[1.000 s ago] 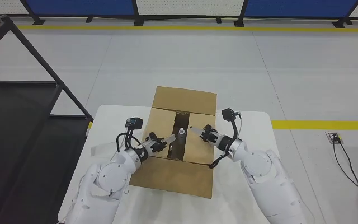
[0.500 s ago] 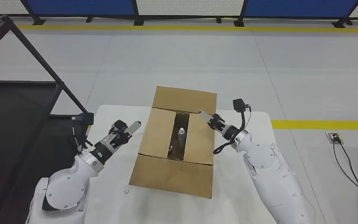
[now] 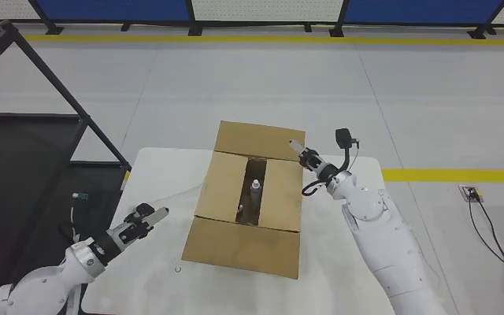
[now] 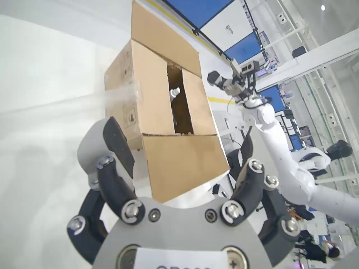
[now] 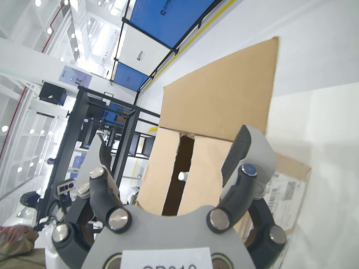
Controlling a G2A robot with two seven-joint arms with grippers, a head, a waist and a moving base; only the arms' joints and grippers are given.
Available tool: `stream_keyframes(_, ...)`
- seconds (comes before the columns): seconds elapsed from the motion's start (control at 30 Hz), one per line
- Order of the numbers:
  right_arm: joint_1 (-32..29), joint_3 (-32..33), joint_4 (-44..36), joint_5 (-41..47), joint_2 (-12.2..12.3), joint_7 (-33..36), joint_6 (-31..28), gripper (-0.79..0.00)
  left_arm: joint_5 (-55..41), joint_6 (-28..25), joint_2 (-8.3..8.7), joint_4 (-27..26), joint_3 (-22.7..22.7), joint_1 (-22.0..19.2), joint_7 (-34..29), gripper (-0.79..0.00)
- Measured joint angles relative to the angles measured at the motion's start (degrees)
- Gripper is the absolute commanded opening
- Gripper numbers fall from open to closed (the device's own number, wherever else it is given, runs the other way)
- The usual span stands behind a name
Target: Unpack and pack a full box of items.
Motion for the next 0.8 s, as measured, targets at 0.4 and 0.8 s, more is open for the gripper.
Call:
stream_keyframes(0.4,13.4,-6.1,25.3,-1.9,-3.7,-12.9,-6.4,0.000,-2.5,-3.1,1.94,3.8,0.3,3.3,-10.9,0.000)
stream_keyframes(0.8,19.2,-5.9,38.2,4.4,-5.6,-3.2,-13.2,0.000,-3.5,-3.2,2.79,6.9,8.4,1.2,-11.4,0.000)
